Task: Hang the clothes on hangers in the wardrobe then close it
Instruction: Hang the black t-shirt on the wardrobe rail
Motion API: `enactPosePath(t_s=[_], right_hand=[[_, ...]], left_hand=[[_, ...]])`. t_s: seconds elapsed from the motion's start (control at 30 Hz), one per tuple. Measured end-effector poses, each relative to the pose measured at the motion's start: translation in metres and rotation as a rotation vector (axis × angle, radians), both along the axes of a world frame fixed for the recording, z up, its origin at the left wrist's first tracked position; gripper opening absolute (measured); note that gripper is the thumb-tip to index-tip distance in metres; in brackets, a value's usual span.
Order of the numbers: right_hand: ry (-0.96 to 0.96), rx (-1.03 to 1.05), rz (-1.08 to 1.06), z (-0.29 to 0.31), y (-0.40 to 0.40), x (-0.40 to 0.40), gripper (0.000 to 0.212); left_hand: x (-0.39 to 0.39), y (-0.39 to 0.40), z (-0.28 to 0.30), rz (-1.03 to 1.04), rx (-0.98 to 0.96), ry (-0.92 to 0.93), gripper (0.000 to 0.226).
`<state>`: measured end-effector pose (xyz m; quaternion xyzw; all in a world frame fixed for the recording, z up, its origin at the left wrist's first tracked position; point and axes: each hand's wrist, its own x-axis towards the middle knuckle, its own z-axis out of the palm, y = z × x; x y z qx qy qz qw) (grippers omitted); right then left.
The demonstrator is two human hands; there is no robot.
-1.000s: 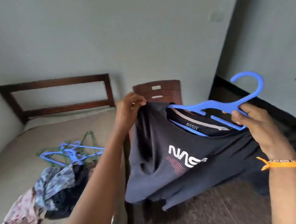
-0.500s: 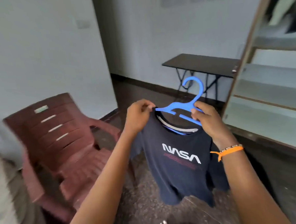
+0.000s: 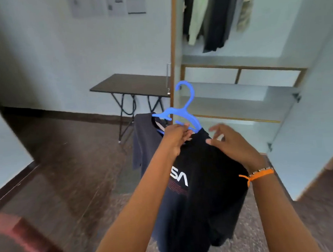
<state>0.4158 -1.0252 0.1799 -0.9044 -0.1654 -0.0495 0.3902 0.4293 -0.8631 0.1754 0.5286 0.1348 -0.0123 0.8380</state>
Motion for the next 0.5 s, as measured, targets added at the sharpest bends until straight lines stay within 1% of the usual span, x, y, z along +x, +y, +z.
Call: enactPosePath(t_s=[0.03,0.07,0.1,0.17,0.23,0.3,0.4,0.43,0.5], right_hand=[[0.017,-0.113,-0.024,-0.002,-0.01,0.01,0.008],[0.034,-0.185,-0.039,-0.005,-0.019,0.019,0.01],[0.052,-0.211,-0.059,-0.008,-0.028,0.027,0.014],[0.064,-0.18,-0.112,-0.008,-0.046,0.04,0.015],[0.09,-0.084,-0.151,-0.01,-0.069,0.053,0.012],[0.183,0.124,-0.148,-0.012,-0.093,0.067,0.007],[0.356,0.658,-0.133,-0.015,-0.115,0.091,0.013],[0.374,0.796,-0.153,-0.014,-0.122,0.104,0.017],[0.351,0.945,-0.184,-0.008,-0.138,0.136,0.027]], left_hand=[[0.021,-0.004,0.001,0.008,-0.012,0.005,0.019],[0.041,-0.009,0.003,0.006,-0.026,0.011,0.019],[0.061,-0.015,0.004,-0.008,-0.034,0.016,0.019],[0.097,-0.033,0.005,-0.056,-0.042,0.025,0.019],[0.127,-0.055,0.008,-0.095,-0.049,0.031,0.019],[0.155,-0.079,0.014,-0.141,-0.091,0.026,0.019],[0.194,-0.114,0.024,-0.234,-0.159,-0.013,0.018],[0.208,-0.126,0.027,-0.278,-0.165,-0.039,0.016],[0.239,-0.149,0.031,-0.377,-0.105,-0.113,0.011]])
